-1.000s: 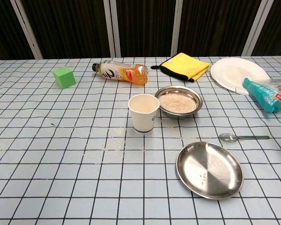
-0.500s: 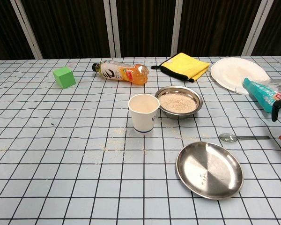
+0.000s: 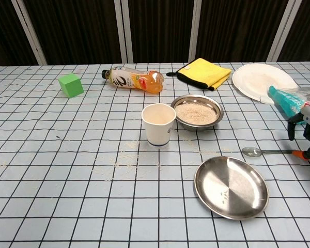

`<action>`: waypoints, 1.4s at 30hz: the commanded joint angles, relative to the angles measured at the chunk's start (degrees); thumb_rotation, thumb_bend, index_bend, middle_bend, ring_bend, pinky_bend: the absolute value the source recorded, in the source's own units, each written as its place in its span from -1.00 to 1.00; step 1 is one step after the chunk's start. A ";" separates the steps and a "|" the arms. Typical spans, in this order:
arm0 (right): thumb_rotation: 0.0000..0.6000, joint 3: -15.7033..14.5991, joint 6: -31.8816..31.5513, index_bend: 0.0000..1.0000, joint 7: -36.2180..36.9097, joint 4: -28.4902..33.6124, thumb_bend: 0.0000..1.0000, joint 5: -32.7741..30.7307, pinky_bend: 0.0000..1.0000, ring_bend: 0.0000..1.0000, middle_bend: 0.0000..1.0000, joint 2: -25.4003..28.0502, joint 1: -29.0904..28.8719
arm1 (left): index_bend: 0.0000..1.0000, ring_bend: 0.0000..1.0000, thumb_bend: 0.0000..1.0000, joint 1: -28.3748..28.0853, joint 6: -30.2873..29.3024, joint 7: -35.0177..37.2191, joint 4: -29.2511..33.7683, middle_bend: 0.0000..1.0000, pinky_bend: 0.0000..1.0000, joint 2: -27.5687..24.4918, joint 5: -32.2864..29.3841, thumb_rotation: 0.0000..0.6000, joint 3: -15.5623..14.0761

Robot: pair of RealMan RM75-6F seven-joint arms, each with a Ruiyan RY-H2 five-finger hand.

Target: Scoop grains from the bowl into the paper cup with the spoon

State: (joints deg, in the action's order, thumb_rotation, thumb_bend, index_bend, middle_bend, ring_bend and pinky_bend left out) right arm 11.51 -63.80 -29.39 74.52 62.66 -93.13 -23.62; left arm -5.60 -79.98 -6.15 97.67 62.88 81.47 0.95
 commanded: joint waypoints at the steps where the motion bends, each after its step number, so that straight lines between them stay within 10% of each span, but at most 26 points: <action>1: 1.00 -0.11 -0.21 0.04 0.00 0.15 -0.31 0.14 1.00 1.00 0.89 -0.33 -0.20 | -1.00 -1.00 -1.00 -0.02 0.02 -0.06 0.06 -1.00 -1.00 0.01 -0.07 1.00 0.04; 42: 1.00 -2.10 -0.12 0.13 -0.53 -2.23 -0.15 -1.61 1.00 1.00 0.89 -3.20 -1.40 | -1.00 -1.00 -1.00 -0.20 0.73 -0.31 0.74 -1.00 -1.00 -0.19 -1.57 1.00 0.29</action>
State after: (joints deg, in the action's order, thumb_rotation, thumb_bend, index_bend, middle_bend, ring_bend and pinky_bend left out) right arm 9.43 -63.99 -29.91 72.37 61.14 -96.27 -25.01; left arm -5.79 -79.25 -6.46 98.40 62.69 79.90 1.24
